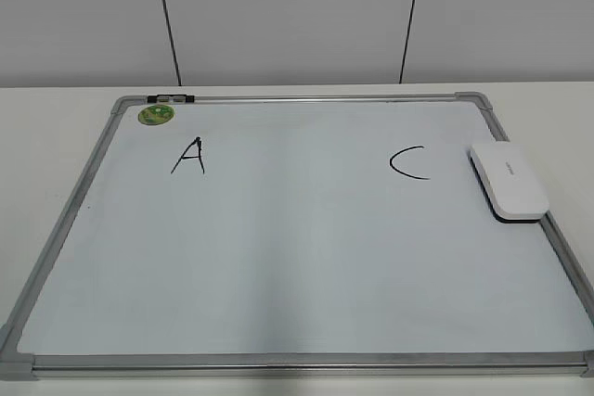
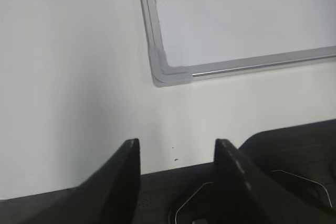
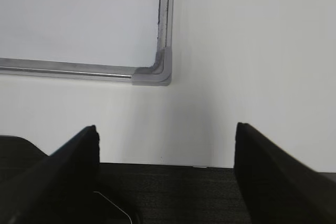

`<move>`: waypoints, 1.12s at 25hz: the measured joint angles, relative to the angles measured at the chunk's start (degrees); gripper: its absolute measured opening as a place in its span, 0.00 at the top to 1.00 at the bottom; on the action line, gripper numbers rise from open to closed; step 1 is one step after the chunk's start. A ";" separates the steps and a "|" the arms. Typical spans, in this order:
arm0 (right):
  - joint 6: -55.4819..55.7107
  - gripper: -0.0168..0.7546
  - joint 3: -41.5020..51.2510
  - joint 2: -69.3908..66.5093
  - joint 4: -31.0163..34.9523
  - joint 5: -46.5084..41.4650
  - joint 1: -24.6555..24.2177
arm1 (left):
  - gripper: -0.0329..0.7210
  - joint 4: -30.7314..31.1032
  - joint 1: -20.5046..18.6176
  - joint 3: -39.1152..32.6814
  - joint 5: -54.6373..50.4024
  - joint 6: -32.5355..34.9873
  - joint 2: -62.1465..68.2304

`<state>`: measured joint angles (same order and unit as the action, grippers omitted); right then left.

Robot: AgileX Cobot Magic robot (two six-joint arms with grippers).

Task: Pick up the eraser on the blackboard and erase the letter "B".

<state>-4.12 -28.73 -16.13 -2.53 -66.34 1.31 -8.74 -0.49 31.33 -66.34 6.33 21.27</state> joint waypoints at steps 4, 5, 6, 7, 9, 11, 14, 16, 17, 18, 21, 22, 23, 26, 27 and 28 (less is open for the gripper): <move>0.11 0.21 0.21 0.00 -0.09 0.65 0.00 | 0.49 0.23 0.00 -1.37 2.88 -0.09 0.00; 0.21 0.21 0.21 0.00 -0.09 0.78 0.00 | 0.49 0.23 0.00 -1.46 3.16 -0.09 0.00; 0.21 0.21 0.21 0.00 -0.09 0.78 0.00 | 0.49 0.23 0.00 -1.50 3.28 -0.09 0.00; 0.21 0.21 0.21 0.00 -0.09 0.78 0.00 | 0.49 0.23 0.00 -1.50 3.38 -0.09 0.00; 0.21 0.21 0.21 0.00 -0.09 0.87 0.00 | 0.49 0.34 0.00 -1.59 3.38 -0.09 0.00; 0.21 0.21 0.21 0.00 -0.09 0.87 0.00 | 0.49 0.34 0.00 -1.59 3.38 -0.09 0.00; 0.21 0.21 0.21 0.00 -0.09 0.87 0.00 | 0.52 0.45 0.00 -1.59 3.51 -0.09 0.00; 0.21 0.21 0.21 0.00 -0.09 0.87 0.00 | 0.53 0.45 0.00 -1.59 3.51 -0.09 0.00; 0.21 0.21 0.21 0.00 -0.09 0.87 0.00 | 0.54 0.45 0.00 -1.59 3.51 -0.09 0.00; 0.21 0.21 0.21 0.00 -0.09 0.87 0.00 | 0.55 0.45 0.00 -1.59 3.51 -0.09 0.00; 0.21 0.21 0.21 0.00 -0.09 0.87 0.00 | 0.55 0.45 0.00 -1.59 3.51 -0.09 0.00; 0.21 0.21 0.21 0.00 -0.09 0.87 0.00 | 0.56 0.45 0.00 -1.59 3.51 -0.09 0.00; 0.21 0.21 0.21 0.00 -0.09 0.87 0.00 | 0.56 0.45 0.00 -1.59 3.51 -0.09 0.00; 0.21 0.21 0.21 0.34 -0.09 0.90 0.00 | 0.56 0.45 0.00 -1.59 3.64 -0.09 -0.73; 0.21 0.21 0.21 1.06 -0.09 0.90 0.00 | 0.56 0.45 0.00 -1.59 3.64 -0.09 -1.59; 0.21 0.21 0.21 1.70 -0.13 0.90 -0.11 | 0.56 0.45 0.00 -1.59 3.64 -0.09 -2.52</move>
<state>-3.91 -28.52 -14.42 -2.66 -65.44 1.20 -8.29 -0.49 29.73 -62.70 6.23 18.75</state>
